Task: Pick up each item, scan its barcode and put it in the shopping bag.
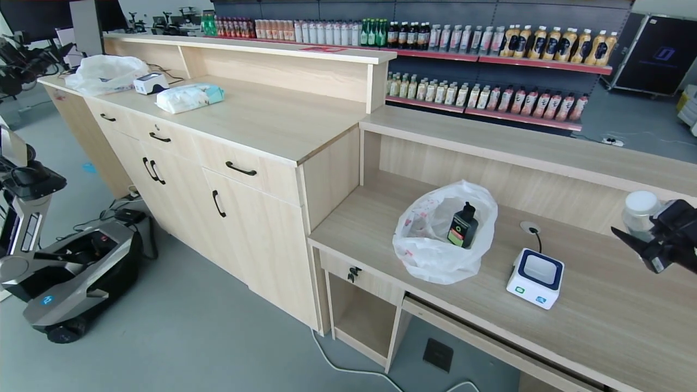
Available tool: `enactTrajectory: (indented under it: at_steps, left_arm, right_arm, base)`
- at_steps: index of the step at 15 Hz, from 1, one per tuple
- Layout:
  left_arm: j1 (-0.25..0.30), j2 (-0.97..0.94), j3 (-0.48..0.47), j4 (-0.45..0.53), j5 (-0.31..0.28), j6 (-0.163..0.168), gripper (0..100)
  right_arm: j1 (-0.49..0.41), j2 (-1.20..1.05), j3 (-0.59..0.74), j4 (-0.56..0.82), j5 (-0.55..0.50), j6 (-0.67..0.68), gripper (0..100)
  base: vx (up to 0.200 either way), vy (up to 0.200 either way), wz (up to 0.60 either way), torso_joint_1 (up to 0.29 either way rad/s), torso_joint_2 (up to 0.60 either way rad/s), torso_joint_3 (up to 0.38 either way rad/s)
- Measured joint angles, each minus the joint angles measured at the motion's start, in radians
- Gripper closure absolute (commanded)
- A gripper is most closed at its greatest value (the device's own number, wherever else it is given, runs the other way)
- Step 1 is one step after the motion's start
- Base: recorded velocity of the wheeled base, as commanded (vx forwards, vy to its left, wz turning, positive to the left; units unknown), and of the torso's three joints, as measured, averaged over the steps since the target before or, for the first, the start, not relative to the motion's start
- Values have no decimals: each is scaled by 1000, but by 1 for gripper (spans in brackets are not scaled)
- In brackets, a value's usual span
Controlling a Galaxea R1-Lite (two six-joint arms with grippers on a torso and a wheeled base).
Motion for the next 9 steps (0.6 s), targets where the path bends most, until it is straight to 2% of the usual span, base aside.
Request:
enactTrajectory:
  at_steps: [5,9]
  left_arm:
    - [0,0,0,0,0,-1,0]
    - [0,0,0,0,0,0,0]
  right_arm:
    - [-4,69,1,-16,67,-1,100]
    - [-11,110,-5,-85,133,-18,100]
  base:
    - [0,0,0,0,0,0]
    - [0,0,0,0,0,0]
